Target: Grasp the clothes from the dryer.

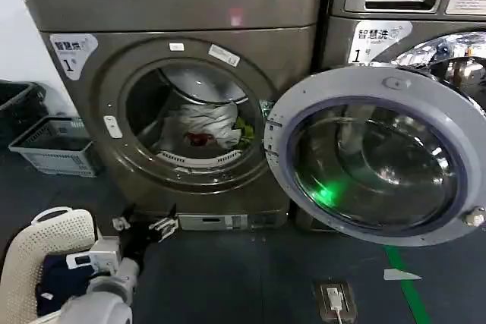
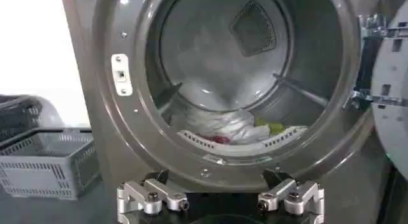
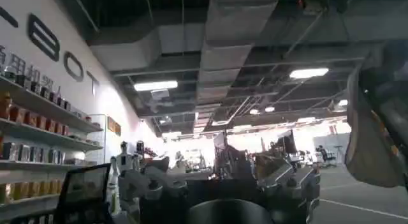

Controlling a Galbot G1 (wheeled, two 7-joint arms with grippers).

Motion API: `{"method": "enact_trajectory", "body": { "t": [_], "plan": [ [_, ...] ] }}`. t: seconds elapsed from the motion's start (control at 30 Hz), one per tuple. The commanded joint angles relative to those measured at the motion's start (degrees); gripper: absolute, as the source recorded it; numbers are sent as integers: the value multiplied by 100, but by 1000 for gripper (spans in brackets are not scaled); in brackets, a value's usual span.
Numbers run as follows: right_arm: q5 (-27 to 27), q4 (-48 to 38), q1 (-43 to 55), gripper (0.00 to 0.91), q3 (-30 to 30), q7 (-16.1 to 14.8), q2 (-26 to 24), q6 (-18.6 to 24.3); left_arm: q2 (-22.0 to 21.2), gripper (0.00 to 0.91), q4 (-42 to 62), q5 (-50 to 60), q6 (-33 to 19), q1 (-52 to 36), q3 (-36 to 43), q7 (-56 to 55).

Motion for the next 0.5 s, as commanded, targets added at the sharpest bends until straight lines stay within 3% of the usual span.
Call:
{"method": "enact_trajectory", "body": {
  "t": [0.03,0.5],
  "plan": [
    [8,-11,-9,907,13,13,-1,12,6,907,21,-2,281,0,-4,-4],
    [6,-16,9,907,-18,5,4,18,-5,907,41,31,281,7,15,25]
  ]
}}
